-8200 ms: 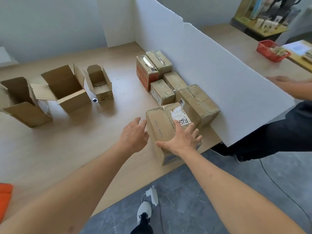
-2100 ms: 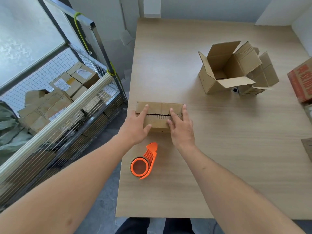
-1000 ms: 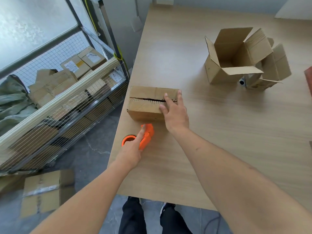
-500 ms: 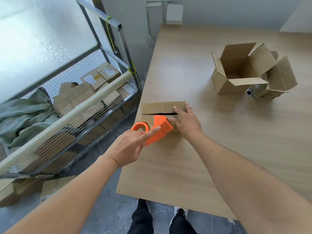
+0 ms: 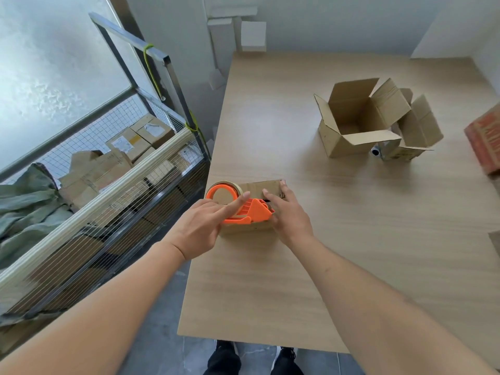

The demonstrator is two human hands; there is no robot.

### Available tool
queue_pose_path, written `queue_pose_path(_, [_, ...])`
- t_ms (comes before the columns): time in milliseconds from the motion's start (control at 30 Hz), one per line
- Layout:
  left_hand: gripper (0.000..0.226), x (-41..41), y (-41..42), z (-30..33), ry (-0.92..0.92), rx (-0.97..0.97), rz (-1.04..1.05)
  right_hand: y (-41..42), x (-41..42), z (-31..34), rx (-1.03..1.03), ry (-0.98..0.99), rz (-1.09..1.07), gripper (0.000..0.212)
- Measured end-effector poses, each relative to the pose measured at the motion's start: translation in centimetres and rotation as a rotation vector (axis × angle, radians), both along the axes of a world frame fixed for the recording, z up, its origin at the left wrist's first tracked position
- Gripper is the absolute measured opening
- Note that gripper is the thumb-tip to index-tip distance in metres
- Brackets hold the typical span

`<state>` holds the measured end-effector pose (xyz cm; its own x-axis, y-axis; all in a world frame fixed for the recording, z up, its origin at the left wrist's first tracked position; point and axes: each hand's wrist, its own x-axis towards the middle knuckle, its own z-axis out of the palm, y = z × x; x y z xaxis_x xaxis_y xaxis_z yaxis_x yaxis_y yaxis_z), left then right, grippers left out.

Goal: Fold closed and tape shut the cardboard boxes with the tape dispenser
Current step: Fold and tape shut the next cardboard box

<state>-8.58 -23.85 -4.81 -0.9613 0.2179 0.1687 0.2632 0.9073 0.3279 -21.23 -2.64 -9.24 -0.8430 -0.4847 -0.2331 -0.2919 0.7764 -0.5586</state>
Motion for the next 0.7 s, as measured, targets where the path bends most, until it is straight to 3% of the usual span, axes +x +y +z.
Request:
queue_pose_path(167, [0.102, -0.7, -1.1, -1.3, -0.006, 0.000, 0.028, 0.8, 0.5, -0.8, -0.073, 0.026, -0.034, 0.054])
queue_pose_path(700, [0.066, -1.1, -2.4, -2.7, 0.070, -0.092, -0.020, -0.9, -0.4, -0.9, -0.046, 0.164, -0.164, 0.029])
